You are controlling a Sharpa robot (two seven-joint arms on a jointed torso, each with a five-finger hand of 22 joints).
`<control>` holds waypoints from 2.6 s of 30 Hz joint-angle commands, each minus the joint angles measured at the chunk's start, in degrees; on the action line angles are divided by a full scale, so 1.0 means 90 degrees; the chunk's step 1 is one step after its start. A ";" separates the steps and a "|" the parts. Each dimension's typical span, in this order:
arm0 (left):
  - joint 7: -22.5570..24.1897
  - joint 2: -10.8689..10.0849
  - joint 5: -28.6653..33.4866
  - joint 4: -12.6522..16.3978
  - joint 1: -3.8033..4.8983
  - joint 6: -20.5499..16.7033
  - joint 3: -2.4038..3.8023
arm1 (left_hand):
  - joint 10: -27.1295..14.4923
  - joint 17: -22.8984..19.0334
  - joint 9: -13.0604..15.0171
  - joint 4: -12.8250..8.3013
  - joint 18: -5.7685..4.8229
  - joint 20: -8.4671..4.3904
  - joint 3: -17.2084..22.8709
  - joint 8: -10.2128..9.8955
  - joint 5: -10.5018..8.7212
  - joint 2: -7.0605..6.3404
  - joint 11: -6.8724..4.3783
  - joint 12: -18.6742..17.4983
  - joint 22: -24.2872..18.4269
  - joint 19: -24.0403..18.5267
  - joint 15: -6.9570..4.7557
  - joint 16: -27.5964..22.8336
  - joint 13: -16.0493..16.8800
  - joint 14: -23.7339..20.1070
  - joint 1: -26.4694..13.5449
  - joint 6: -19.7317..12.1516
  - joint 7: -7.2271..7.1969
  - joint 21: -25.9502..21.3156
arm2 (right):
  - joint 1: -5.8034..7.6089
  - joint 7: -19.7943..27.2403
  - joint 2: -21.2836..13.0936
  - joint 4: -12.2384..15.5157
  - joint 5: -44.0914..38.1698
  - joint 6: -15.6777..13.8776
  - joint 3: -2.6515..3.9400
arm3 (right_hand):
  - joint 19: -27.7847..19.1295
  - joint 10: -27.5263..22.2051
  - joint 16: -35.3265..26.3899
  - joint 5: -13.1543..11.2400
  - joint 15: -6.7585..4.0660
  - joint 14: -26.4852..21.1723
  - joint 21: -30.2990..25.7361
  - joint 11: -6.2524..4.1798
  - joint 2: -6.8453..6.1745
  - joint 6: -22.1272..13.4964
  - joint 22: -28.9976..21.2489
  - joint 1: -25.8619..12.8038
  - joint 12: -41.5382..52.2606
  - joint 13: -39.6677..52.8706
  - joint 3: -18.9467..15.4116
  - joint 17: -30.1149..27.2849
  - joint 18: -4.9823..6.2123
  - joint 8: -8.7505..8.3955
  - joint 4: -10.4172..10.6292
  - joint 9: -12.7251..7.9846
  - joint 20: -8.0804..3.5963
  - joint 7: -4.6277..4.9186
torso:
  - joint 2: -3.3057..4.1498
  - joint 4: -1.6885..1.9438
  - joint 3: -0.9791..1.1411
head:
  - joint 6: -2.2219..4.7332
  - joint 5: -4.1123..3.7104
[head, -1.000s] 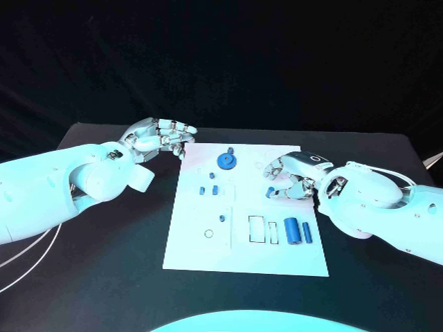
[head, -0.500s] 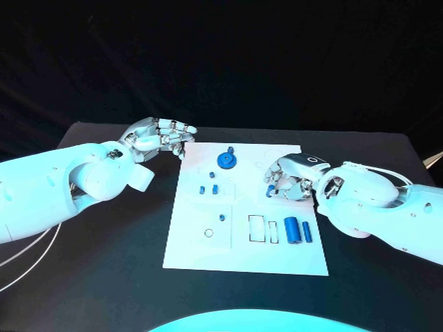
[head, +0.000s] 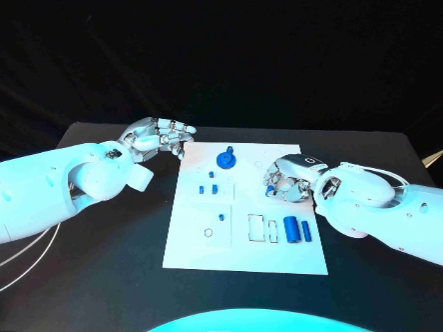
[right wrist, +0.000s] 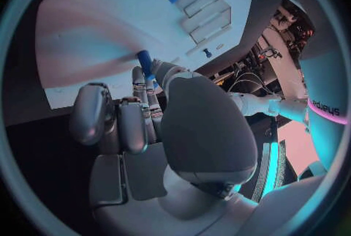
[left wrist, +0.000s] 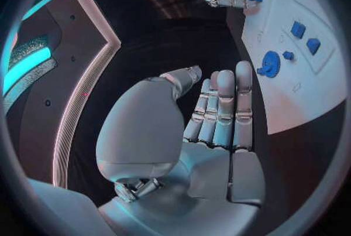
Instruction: Assemble the parts on the task board
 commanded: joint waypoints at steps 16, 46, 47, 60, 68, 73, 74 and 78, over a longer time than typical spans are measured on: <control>0.0013 -0.0008 0.0007 0.0016 0.0005 0.0084 0.0005 | -0.0046 0.0010 -0.0006 -0.0031 0.0096 0.0022 -0.0004 0.0038 0.0010 0.0019 -0.0006 0.0024 -0.0008 0.0012 0.0043 0.0021 -0.0007 0.0003 0.0022 -0.0021 -0.0004 -0.0031 | -0.0069 -0.0038 0.0071 -0.0101 -0.0117 0.0246 -0.0013 | 0.0084 0.0131 0.0052 -0.0009 -0.0039 0.0252 0.0088 -0.0017 -0.0050 0.0119 0.0050 -0.0082 -0.0122 0.0005 0.0218 0.0045 -0.0064 0.0052 -0.0060 0.0038 -0.0028 -0.0006 | 0.0001 0.0007 -0.0005 | -0.0028 -0.0025; 0.0032 -0.0001 0.0008 -0.0023 0.0005 0.0091 0.0006 | -0.0060 0.0013 -0.0008 0.0024 0.0092 0.0028 -0.0028 0.0045 0.0007 0.0038 0.0001 0.0031 -0.0021 0.0017 0.0053 0.0025 -0.0010 0.0003 -0.0041 -0.0029 0.0000 -0.0047 | -0.0047 -0.0002 -0.0094 0.0154 0.0110 -0.0596 -0.0005 | 0.0228 0.0682 0.0081 -0.0024 -0.0152 0.0267 0.0755 -0.0158 0.0221 0.0421 0.0486 -0.0424 -0.0307 0.0106 0.0811 0.0074 -0.0179 0.0389 -0.0598 0.0345 -0.0124 -0.0144 | -0.0013 -0.0010 -0.0006 | -0.0017 -0.0032; 0.0030 0.0001 0.0009 -0.0027 0.0005 0.0092 0.0006 | -0.0060 0.0013 -0.0008 0.0024 0.0093 0.0028 -0.0028 0.0045 0.0007 0.0039 0.0001 0.0032 -0.0021 0.0018 0.0053 0.0025 -0.0010 0.0004 -0.0041 -0.0030 0.0000 -0.0047 | -0.0028 -0.0001 -0.0118 0.0205 0.0148 -0.0610 -0.0001 | 0.0228 0.0682 0.0081 -0.0024 -0.0152 0.0267 0.0755 -0.0158 0.0221 0.0421 0.0486 -0.0424 -0.0307 0.0106 0.0811 0.0074 -0.0179 0.0389 -0.0598 0.0345 -0.0124 -0.0144 | -0.0012 -0.0010 -0.0005 | -0.0015 -0.0031; 0.0027 0.0072 0.0018 -0.0080 0.0002 0.0115 0.0005 | -0.0063 0.0014 -0.0008 0.0024 0.0094 0.0028 -0.0028 0.0046 0.0009 0.0041 -0.0001 0.0033 -0.0023 0.0021 0.0052 0.0027 -0.0011 0.0006 -0.0039 -0.0033 -0.0001 -0.0049 | 0.0128 0.0047 -0.0183 0.0966 0.0427 -0.0764 0.0043 | 0.0228 0.0685 0.0066 -0.0023 -0.0154 0.0261 0.0774 -0.0156 0.0207 0.0406 0.0504 -0.0440 -0.0352 0.0112 0.0852 0.0050 -0.0182 0.0407 -0.0682 0.0374 -0.0129 -0.0138 | -0.0026 -0.0003 -0.0009 | 0.0016 -0.0010; 0.0029 0.0141 0.0025 -0.0110 -0.0002 0.0135 0.0004 | -0.0063 0.0014 -0.0008 0.0024 0.0094 0.0028 -0.0028 0.0046 0.0009 0.0041 -0.0001 0.0033 -0.0023 0.0021 0.0052 0.0027 -0.0011 0.0006 -0.0039 -0.0033 -0.0001 -0.0049 | -0.0016 0.0165 0.0289 0.1193 0.0378 -0.0773 0.0028 | 0.0225 0.0686 0.0062 -0.0024 -0.0154 0.0259 0.0765 -0.0155 0.0202 0.0406 0.0501 -0.0443 -0.0360 0.0114 0.0859 0.0044 -0.0181 0.0413 -0.0699 0.0380 -0.0129 -0.0136 | -0.0031 -0.0006 -0.0018 | 0.0014 0.0066; 0.0024 0.0188 0.0028 -0.0119 -0.0003 0.0143 0.0004 | -0.0063 0.0014 -0.0008 0.0024 0.0094 0.0028 -0.0028 0.0046 0.0009 0.0041 -0.0001 0.0033 -0.0023 0.0021 0.0052 0.0027 -0.0011 0.0006 -0.0039 -0.0033 -0.0001 -0.0049 | -0.0200 0.0227 0.0598 0.1194 0.0259 -0.0762 0.0018 | 0.0224 0.0688 0.0059 -0.0024 -0.0153 0.0258 0.0764 -0.0154 0.0199 0.0405 0.0502 -0.0446 -0.0368 0.0116 0.0866 0.0040 -0.0180 0.0417 -0.0716 0.0386 -0.0129 -0.0134 | -0.0021 0.0009 -0.0018 | -0.0009 0.0134; 0.0023 0.0196 0.0028 -0.0119 -0.0004 0.0145 0.0004 | -0.0063 0.0014 -0.0008 0.0024 0.0094 0.0028 -0.0028 0.0046 0.0009 0.0041 -0.0001 0.0033 -0.0023 0.0021 0.0052 0.0027 -0.0011 0.0006 -0.0039 -0.0033 -0.0001 -0.0049 | -0.0245 0.0238 0.0662 0.1177 0.0234 -0.0757 0.0015 | 0.0224 0.0688 0.0059 -0.0024 -0.0153 0.0258 0.0764 -0.0154 0.0199 0.0405 0.0502 -0.0446 -0.0368 0.0116 0.0866 0.0040 -0.0180 0.0417 -0.0716 0.0386 -0.0129 -0.0134 | -0.0020 0.0013 -0.0020 | -0.0010 0.0154; 0.0023 0.0219 0.0029 -0.0121 -0.0004 0.0148 0.0004 | -0.0063 0.0014 -0.0008 0.0024 0.0094 0.0028 -0.0028 0.0046 0.0009 0.0041 -0.0001 0.0033 -0.0023 0.0021 0.0052 0.0027 -0.0011 0.0006 -0.0039 -0.0033 -0.0001 -0.0049 | -0.0392 0.0268 0.0862 0.1063 0.0156 -0.0733 -0.0004 | 0.0220 0.0689 0.0053 -0.0025 -0.0153 0.0255 0.0747 -0.0152 0.0196 0.0403 0.0494 -0.0449 -0.0376 0.0117 0.0872 0.0030 -0.0177 0.0420 -0.0731 0.0391 -0.0129 -0.0131 | -0.0014 -0.0004 -0.0018 | -0.0045 0.0293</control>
